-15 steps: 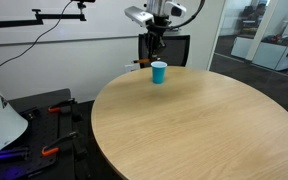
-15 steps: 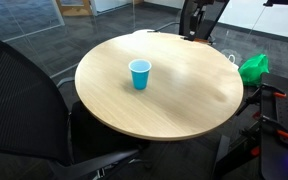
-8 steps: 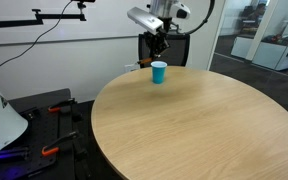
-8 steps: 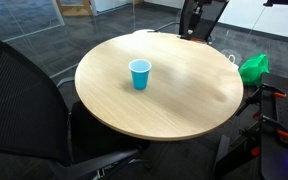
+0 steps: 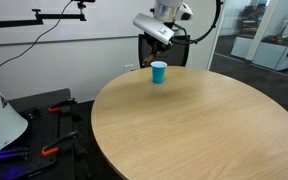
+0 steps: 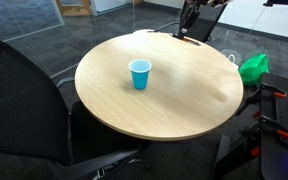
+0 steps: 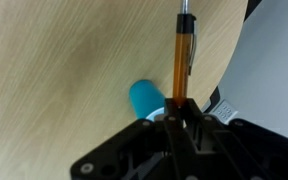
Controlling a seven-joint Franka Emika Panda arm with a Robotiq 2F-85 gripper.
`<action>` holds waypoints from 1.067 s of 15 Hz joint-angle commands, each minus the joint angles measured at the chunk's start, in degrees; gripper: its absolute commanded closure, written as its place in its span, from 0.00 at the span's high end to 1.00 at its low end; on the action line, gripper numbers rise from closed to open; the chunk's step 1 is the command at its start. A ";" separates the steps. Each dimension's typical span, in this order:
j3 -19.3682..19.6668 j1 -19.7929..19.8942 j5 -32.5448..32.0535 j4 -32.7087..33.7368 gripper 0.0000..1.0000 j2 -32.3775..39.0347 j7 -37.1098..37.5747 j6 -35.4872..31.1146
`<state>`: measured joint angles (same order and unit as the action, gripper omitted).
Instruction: Put the pen inside the light blue cup
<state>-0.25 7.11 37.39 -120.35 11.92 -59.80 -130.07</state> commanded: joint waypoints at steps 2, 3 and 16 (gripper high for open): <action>-1.64 1.54 8.22 3.36 0.04 2.50 -14.19 2.12; -1.80 1.65 10.10 3.86 0.04 2.96 -17.36 2.59; -1.81 1.47 19.22 6.51 0.04 5.89 -34.22 6.05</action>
<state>-1.26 7.82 51.82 -115.68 16.17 -86.76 -124.92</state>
